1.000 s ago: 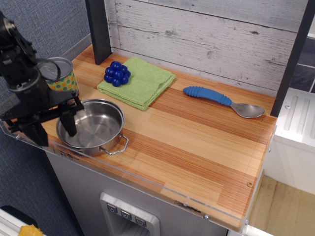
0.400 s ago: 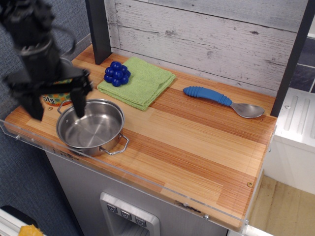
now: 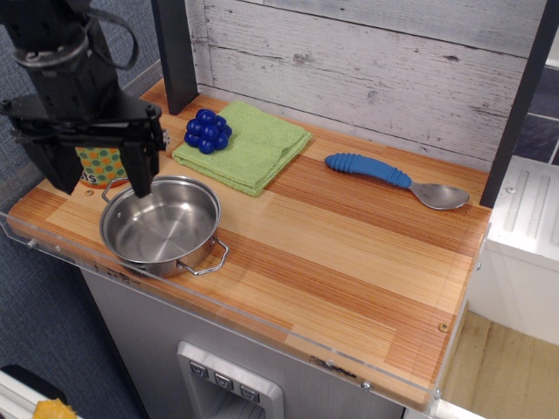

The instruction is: Move the pot in front of the green towel

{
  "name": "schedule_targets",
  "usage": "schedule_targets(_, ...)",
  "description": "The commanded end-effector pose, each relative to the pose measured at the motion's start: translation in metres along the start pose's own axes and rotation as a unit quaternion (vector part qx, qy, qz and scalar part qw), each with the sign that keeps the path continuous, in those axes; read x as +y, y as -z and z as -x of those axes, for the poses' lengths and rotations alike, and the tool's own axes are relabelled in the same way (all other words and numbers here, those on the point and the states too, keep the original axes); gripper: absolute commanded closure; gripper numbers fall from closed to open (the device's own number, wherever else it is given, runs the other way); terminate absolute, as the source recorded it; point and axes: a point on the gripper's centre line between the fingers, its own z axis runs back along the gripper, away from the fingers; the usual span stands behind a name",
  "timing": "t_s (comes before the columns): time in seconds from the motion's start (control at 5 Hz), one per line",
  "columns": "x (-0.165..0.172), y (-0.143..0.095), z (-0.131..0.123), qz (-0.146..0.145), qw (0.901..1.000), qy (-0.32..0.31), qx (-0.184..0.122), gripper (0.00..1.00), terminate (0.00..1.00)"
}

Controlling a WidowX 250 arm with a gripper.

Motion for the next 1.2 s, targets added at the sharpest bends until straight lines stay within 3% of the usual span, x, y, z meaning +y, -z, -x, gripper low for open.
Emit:
schedule_targets(0.0,-0.022,-0.038,-0.038,-0.014,0.9978,0.032,-0.056,0.0,0.0)
schedule_targets(0.4,-0.069,-0.058,-0.079,0.013,0.993,0.09,-0.075,0.0,0.0)
schedule_targets(0.8,-0.109,-0.057,-0.112,0.035,0.9851,0.152,-0.071,0.0,0.0)
schedule_targets(1.0,-0.109,-0.057,-0.112,0.035,0.9851,0.152,-0.071,0.0,1.0)
